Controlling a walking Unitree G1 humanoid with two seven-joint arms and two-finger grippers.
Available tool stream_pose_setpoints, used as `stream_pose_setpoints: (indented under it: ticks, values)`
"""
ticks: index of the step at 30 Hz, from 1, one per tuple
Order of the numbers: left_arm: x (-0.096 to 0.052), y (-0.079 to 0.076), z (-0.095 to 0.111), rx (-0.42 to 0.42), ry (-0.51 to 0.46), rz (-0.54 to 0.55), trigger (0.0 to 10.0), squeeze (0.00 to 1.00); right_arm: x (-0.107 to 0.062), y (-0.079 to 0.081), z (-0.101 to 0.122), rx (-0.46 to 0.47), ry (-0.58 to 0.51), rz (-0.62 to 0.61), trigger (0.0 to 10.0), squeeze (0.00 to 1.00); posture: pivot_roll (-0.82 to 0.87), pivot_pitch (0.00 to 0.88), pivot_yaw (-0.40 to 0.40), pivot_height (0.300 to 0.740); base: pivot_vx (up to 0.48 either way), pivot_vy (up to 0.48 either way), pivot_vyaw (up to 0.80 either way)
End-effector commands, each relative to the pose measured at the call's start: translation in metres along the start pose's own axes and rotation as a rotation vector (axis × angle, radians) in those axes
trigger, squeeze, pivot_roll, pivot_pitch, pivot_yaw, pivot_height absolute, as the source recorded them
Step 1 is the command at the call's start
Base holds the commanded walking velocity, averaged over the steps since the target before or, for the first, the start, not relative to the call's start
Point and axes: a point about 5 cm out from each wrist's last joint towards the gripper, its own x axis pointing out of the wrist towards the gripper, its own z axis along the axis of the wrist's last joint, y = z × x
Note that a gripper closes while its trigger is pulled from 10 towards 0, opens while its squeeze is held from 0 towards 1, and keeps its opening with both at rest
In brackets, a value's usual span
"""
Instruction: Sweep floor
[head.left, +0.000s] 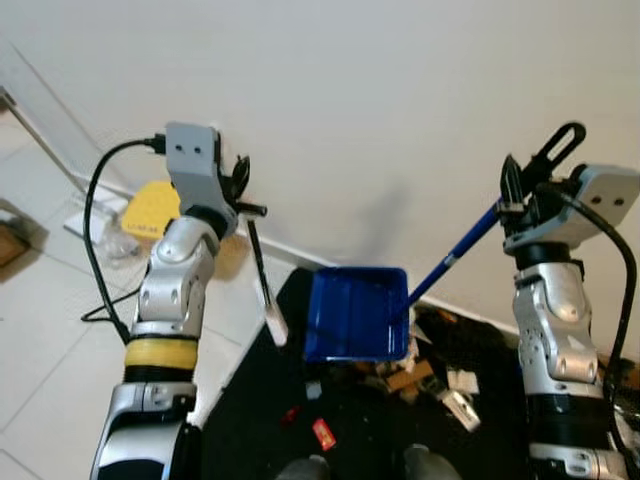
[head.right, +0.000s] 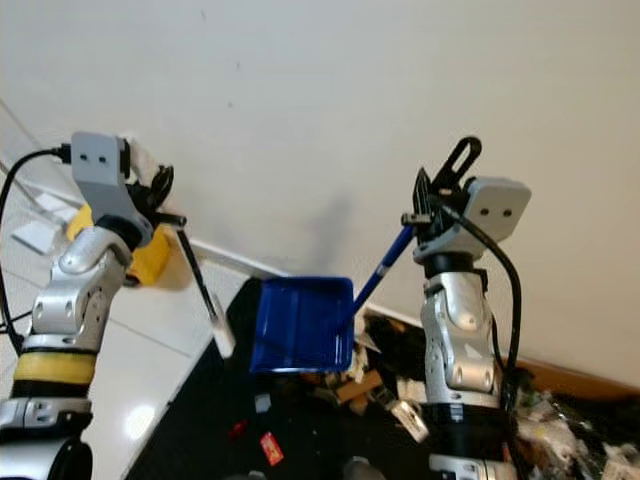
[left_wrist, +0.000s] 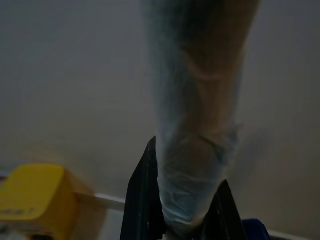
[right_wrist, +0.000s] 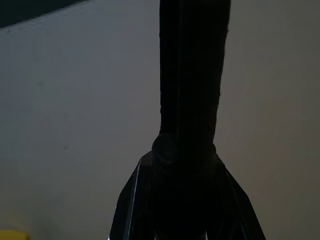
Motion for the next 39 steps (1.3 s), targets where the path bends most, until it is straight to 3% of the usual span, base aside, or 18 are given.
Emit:
stream_pose_setpoints:
  ticks: [1,9,39]
  values:
    - [0.0007,0.0002,0.0089,0.038,-0.041,-0.011,10.0,0.0,0.0007,-0.0036,0.0082,-0.003,-0.049,-0.011,10.0,0.0,0.09,0.074,0.098,0.74,0.304,-0.368,0.0]
    - [0.001,-0.0004,0.0081,0.036,-0.037,-0.016,10.0,0.0,-0.0001,-0.0028,0.0072,0.0,-0.046,-0.009,10.0,0.0,0.09,0.074,0.099,0.74,0.305,-0.276,0.0]
    - [-0.0014,-0.0022,0.0033,0.023,-0.019,-0.029,10.0,0.0,-0.0026,-0.0008,0.0054,0.005,-0.036,0.003,10.0,0.0,0.09,0.089,0.1,0.74,0.0,0.0,0.0]
